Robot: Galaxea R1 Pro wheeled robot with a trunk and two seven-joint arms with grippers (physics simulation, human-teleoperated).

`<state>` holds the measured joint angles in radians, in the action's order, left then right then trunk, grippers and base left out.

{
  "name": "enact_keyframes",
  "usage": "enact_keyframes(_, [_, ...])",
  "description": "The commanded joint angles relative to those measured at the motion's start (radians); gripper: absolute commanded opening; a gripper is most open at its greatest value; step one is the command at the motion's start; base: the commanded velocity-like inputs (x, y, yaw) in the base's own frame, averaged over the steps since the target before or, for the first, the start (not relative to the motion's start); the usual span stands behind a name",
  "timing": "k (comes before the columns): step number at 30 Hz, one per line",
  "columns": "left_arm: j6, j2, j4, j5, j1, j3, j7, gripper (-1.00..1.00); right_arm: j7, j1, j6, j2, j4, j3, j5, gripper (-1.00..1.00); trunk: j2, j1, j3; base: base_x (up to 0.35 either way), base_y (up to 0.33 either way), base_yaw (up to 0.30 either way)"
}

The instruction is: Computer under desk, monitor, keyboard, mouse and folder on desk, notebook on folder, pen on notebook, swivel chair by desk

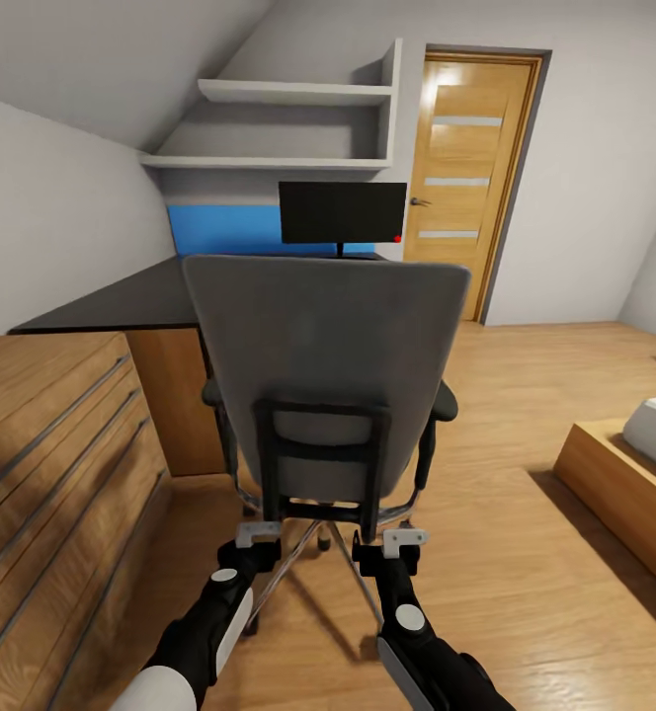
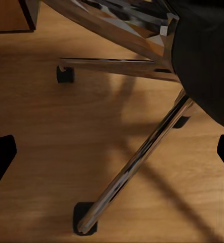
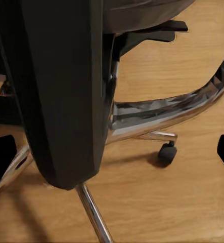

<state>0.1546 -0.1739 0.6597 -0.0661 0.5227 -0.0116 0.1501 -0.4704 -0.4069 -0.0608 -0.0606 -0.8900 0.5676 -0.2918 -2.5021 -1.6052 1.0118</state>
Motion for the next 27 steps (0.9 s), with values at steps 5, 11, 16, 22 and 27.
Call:
enact_keyframes(5, [0.006, -0.001, 0.003, -0.008, 0.0, -0.002, 0.002, 1.0, -0.007, -0.001, -0.007, 0.001, 0.0, 0.004, -0.01, 1.0, 0.0, 0.0, 0.001, 0.077, -0.276, -0.001])
enact_keyframes(11, [0.006, -0.001, 0.003, -0.008, 0.0, -0.002, 0.002, 1.0, -0.007, -0.001, -0.005, 0.001, 0.0, 0.005, -0.01, 1.0, 0.0, 0.0, 0.001, 0.243, -0.21, 0.0])
enact_keyframes(16, [0.006, -0.001, 0.003, -0.008, 0.0, -0.002, 0.002, 1.0, -0.007, -0.001, -0.005, 0.001, -0.001, 0.005, -0.01, 1.0, 0.0, 0.0, 0.001, 0.311, -0.066, 0.0])
enact_keyframes(22, [0.005, -0.001, 0.003, -0.008, 0.0, -0.002, 0.002, 1.0, -0.007, -0.001, -0.005, 0.001, -0.001, 0.005, -0.01, 1.0, 0.0, 0.0, 0.001, 0.32, -0.007, 0.0])
enact_keyframes(27, [0.005, -0.001, 0.003, -0.008, 0.0, -0.002, 0.002, 1.0, -0.007, -0.001, -0.006, 0.001, -0.001, 0.005, -0.01, 1.0, 0.0, 0.0, 0.001, 0.321, -0.001, 0.0])
